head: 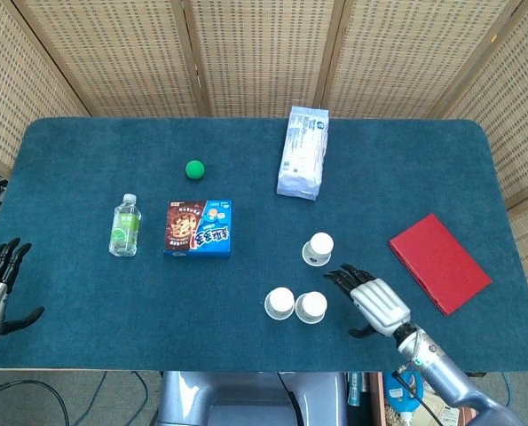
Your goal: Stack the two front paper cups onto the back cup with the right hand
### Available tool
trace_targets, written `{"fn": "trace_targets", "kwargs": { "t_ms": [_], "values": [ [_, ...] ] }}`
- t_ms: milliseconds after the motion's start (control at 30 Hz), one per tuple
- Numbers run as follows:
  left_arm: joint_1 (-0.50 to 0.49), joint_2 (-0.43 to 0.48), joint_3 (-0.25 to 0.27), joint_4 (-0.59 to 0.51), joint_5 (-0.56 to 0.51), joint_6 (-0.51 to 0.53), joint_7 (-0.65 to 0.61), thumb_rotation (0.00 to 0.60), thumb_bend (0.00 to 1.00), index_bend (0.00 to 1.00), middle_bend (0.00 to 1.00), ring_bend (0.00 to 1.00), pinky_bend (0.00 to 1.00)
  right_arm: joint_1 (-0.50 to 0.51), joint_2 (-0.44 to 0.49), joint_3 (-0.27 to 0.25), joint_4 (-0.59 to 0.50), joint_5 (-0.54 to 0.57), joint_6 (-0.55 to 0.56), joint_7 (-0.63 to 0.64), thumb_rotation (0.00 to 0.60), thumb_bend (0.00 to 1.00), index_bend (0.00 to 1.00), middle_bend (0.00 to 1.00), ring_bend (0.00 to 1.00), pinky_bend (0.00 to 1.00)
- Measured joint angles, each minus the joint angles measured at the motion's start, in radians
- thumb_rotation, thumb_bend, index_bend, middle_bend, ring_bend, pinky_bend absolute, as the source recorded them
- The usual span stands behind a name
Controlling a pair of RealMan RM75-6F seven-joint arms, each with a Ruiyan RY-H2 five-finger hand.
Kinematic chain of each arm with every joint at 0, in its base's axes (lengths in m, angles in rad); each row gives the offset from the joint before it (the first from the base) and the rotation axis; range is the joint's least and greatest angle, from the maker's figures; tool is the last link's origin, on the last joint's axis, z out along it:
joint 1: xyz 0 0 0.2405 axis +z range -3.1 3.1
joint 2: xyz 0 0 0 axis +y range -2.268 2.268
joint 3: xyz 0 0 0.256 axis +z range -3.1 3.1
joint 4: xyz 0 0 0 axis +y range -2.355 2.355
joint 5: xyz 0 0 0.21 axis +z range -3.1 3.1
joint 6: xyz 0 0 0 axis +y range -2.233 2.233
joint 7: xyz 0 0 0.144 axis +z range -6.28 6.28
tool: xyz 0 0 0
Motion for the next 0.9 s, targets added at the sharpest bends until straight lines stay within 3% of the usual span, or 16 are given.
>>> {"fn": "trace_targets", "kwargs": {
  "t_ms": [367,700,900],
  "values": [
    [-0.005,0.004,-0.005,0.0,-0.019,-0.013,-0.008,0.6,0.19,0.0,0.0,0.0,0.0,0.066,-0.126,0.034,0.033,0.157,-0.061,-0.085,0.6,0.08,0.28,0.36,0.21,0.29],
    [-0.007,0.007,-0.007,0.003,-0.031,-0.016,-0.017,0.6,0.2,0.0,0.0,0.0,0.0,0.095,-0.193,0.046,0.056,0.23,-0.053,-0.125,0.6,0.25,0.46,0.51,0.32,0.31],
    [-0.007,0.008,-0.007,0.005,-0.032,-0.018,-0.021,0.6,0.2,0.0,0.0,0.0,0.0,0.101,-0.218,0.043,0.074,0.247,-0.027,-0.149,0.6,0.34,0.49,0.54,0.35,0.34]
  ]
}}
